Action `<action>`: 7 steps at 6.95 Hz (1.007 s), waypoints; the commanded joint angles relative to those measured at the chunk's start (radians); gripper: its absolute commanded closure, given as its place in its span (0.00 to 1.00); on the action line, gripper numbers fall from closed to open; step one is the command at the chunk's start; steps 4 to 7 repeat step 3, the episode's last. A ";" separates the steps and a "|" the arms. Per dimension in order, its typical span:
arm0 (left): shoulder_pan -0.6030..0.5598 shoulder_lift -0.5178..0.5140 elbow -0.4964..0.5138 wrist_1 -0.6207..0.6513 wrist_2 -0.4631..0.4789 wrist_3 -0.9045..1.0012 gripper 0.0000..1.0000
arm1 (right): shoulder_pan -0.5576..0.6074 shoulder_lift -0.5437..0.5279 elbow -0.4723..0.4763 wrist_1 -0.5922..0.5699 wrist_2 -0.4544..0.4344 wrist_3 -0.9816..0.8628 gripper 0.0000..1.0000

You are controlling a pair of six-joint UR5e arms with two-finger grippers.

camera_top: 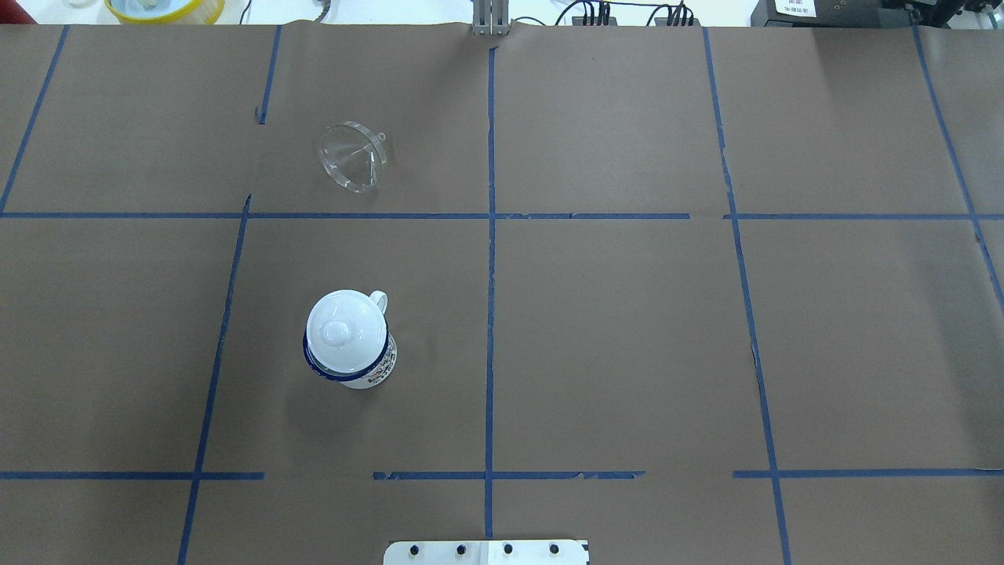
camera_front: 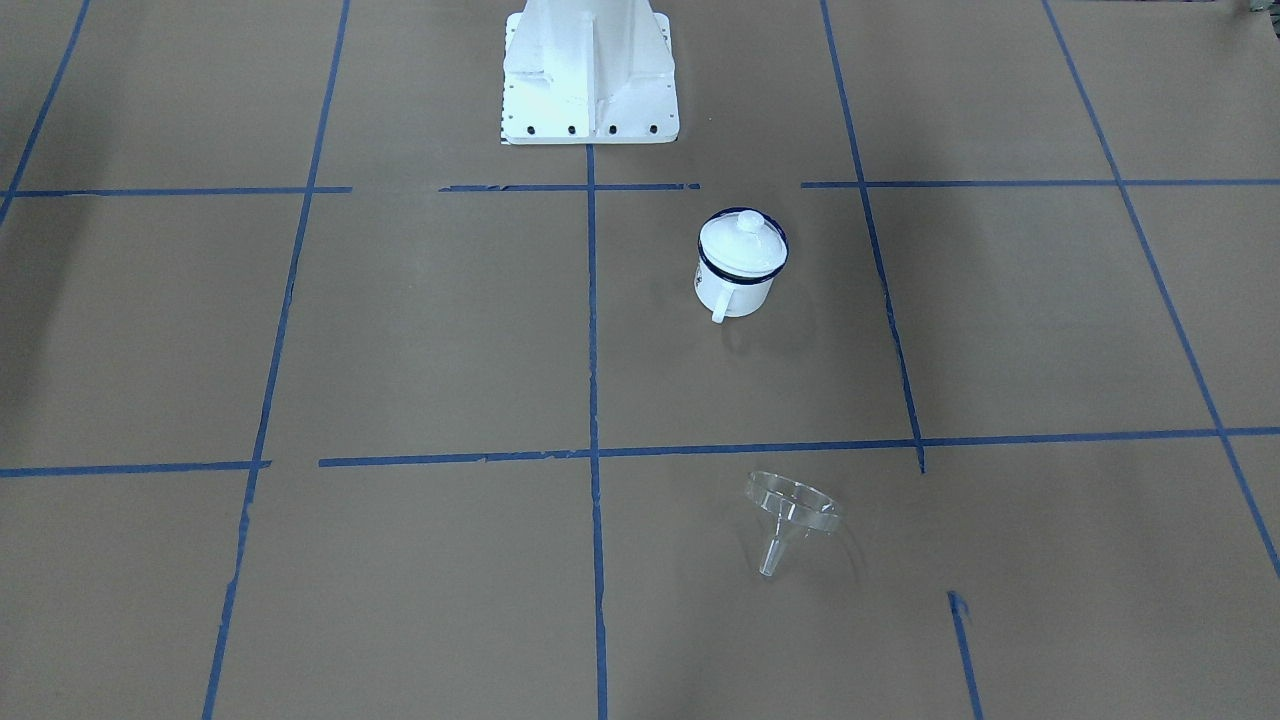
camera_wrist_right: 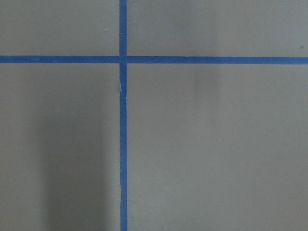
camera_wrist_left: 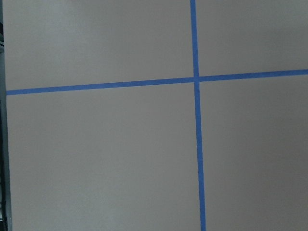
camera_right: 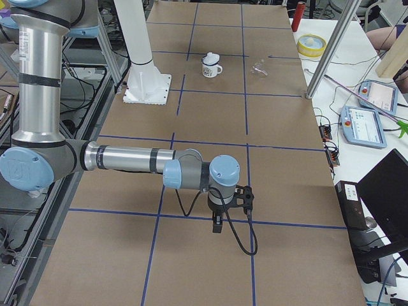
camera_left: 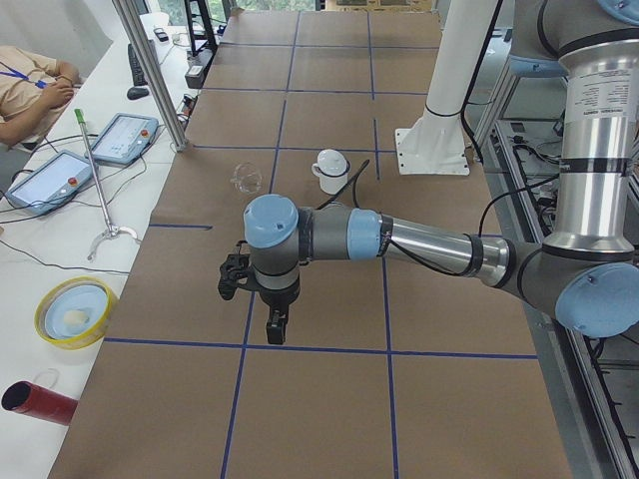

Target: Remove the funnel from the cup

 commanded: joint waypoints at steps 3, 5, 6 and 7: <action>0.000 -0.029 0.056 -0.003 -0.036 0.004 0.00 | 0.000 0.000 0.001 0.000 0.000 0.000 0.00; 0.000 -0.029 0.056 -0.003 -0.036 0.004 0.00 | 0.000 0.000 0.001 0.000 0.000 0.000 0.00; 0.000 -0.029 0.056 -0.003 -0.036 0.004 0.00 | 0.000 0.000 0.001 0.000 0.000 0.000 0.00; 0.000 -0.029 0.056 -0.003 -0.036 0.004 0.00 | 0.000 0.000 0.001 0.000 0.000 0.000 0.00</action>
